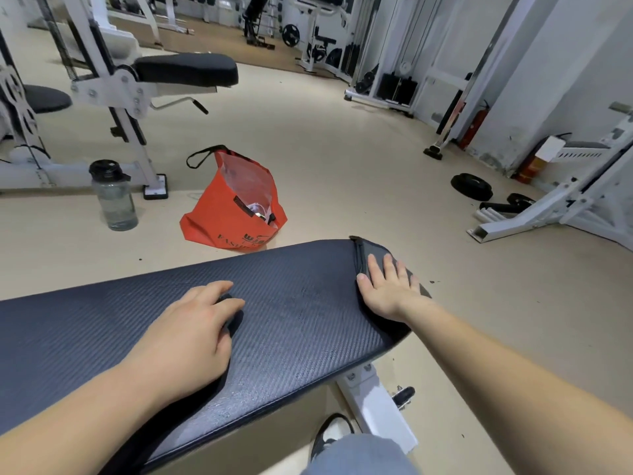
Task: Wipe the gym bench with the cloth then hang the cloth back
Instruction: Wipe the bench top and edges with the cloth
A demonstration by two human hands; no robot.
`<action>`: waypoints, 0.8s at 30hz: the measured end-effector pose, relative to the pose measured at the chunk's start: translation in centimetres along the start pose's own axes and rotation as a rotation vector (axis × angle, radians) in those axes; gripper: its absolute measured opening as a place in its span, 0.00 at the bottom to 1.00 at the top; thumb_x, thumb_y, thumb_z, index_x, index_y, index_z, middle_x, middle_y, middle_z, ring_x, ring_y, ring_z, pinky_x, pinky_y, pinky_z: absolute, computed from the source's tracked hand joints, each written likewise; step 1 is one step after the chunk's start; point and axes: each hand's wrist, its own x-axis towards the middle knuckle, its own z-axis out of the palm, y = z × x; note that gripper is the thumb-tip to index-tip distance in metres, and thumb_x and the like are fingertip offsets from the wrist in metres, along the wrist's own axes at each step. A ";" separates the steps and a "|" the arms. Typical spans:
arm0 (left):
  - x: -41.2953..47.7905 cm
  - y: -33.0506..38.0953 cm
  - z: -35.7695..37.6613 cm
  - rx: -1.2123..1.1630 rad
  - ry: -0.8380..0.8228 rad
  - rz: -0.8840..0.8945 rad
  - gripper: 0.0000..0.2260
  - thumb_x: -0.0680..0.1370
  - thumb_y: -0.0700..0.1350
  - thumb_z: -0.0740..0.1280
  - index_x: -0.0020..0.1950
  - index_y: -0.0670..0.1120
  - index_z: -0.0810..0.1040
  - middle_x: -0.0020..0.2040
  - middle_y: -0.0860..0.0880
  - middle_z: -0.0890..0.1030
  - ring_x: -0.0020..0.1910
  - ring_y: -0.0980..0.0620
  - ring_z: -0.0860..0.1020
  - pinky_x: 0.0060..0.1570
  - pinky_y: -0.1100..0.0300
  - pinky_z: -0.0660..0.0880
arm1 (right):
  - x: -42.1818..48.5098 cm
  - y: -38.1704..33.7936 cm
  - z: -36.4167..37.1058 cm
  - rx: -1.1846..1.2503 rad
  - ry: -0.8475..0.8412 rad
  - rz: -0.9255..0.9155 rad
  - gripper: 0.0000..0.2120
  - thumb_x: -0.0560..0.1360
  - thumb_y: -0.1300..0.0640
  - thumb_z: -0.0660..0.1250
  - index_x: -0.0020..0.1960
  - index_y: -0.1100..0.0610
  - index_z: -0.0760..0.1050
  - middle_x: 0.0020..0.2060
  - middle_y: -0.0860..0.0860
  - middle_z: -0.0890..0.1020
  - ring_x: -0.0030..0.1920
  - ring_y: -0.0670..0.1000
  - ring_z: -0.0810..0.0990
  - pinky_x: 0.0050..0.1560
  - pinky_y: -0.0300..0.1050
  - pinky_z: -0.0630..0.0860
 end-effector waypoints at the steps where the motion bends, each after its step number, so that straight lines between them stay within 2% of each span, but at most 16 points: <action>1: -0.1 -0.3 -0.2 0.001 -0.001 -0.006 0.24 0.72 0.47 0.58 0.67 0.51 0.79 0.73 0.47 0.74 0.70 0.44 0.73 0.68 0.47 0.73 | -0.4 -0.9 0.0 0.001 -0.027 0.007 0.33 0.83 0.36 0.41 0.84 0.44 0.38 0.84 0.51 0.36 0.83 0.56 0.34 0.80 0.61 0.35; 4: -0.5 -1.3 -0.7 0.004 0.002 -0.015 0.23 0.71 0.45 0.59 0.64 0.50 0.81 0.69 0.47 0.77 0.67 0.43 0.75 0.66 0.47 0.74 | -3.2 -3.9 0.3 -0.030 -0.102 -0.078 0.34 0.83 0.35 0.41 0.84 0.46 0.35 0.83 0.51 0.33 0.82 0.57 0.31 0.80 0.62 0.35; 7: -0.8 -2.0 -1.2 0.041 0.012 -0.030 0.20 0.70 0.47 0.57 0.57 0.51 0.83 0.59 0.52 0.80 0.57 0.47 0.77 0.56 0.50 0.78 | -7.7 -8.3 1.5 -0.126 -0.192 -0.293 0.35 0.82 0.34 0.41 0.82 0.46 0.30 0.81 0.50 0.28 0.80 0.56 0.26 0.79 0.62 0.31; 9: -0.9 -2.6 -1.5 0.084 -0.008 -0.066 0.19 0.71 0.48 0.56 0.54 0.53 0.82 0.53 0.54 0.77 0.53 0.49 0.75 0.51 0.51 0.77 | -10.5 -10.9 2.7 -0.214 -0.239 -0.433 0.36 0.82 0.34 0.41 0.81 0.46 0.27 0.79 0.49 0.25 0.78 0.56 0.22 0.78 0.62 0.29; 11: -1.1 -3.1 -1.5 0.107 -0.048 -0.103 0.17 0.72 0.49 0.57 0.55 0.54 0.81 0.51 0.54 0.75 0.54 0.49 0.74 0.51 0.52 0.76 | -11.5 -12.3 3.2 -0.289 -0.261 -0.517 0.37 0.82 0.33 0.42 0.80 0.45 0.26 0.78 0.48 0.23 0.77 0.55 0.21 0.78 0.62 0.29; 14: -1.4 -3.4 -1.5 0.083 -0.091 -0.133 0.18 0.72 0.50 0.57 0.59 0.56 0.78 0.52 0.54 0.73 0.56 0.49 0.74 0.53 0.50 0.77 | -9.1 -12.6 2.1 -0.299 -0.228 -0.571 0.35 0.83 0.33 0.43 0.81 0.43 0.29 0.80 0.48 0.27 0.79 0.53 0.24 0.79 0.59 0.30; 16: -1.5 -3.4 -1.6 0.070 -0.091 -0.135 0.18 0.72 0.50 0.57 0.59 0.56 0.78 0.53 0.54 0.73 0.56 0.49 0.74 0.54 0.49 0.77 | -5.9 -11.9 0.9 -0.227 -0.147 -0.518 0.34 0.83 0.33 0.43 0.82 0.41 0.33 0.82 0.48 0.31 0.81 0.51 0.29 0.80 0.58 0.33; 19: -1.9 -3.6 -2.0 0.054 -0.095 -0.124 0.19 0.73 0.49 0.57 0.60 0.56 0.78 0.54 0.55 0.73 0.57 0.50 0.72 0.55 0.51 0.77 | -2.3 -11.4 -0.1 -0.066 -0.051 -0.280 0.33 0.82 0.33 0.42 0.83 0.42 0.36 0.83 0.49 0.34 0.82 0.52 0.32 0.81 0.58 0.34; 24: -2.4 -4.6 -2.5 -0.026 -0.116 -0.094 0.19 0.74 0.47 0.59 0.62 0.57 0.79 0.57 0.57 0.74 0.58 0.52 0.73 0.57 0.53 0.76 | -2.4 -14.4 1.3 0.036 0.075 -0.035 0.32 0.84 0.39 0.38 0.84 0.49 0.37 0.84 0.54 0.36 0.83 0.57 0.34 0.80 0.63 0.36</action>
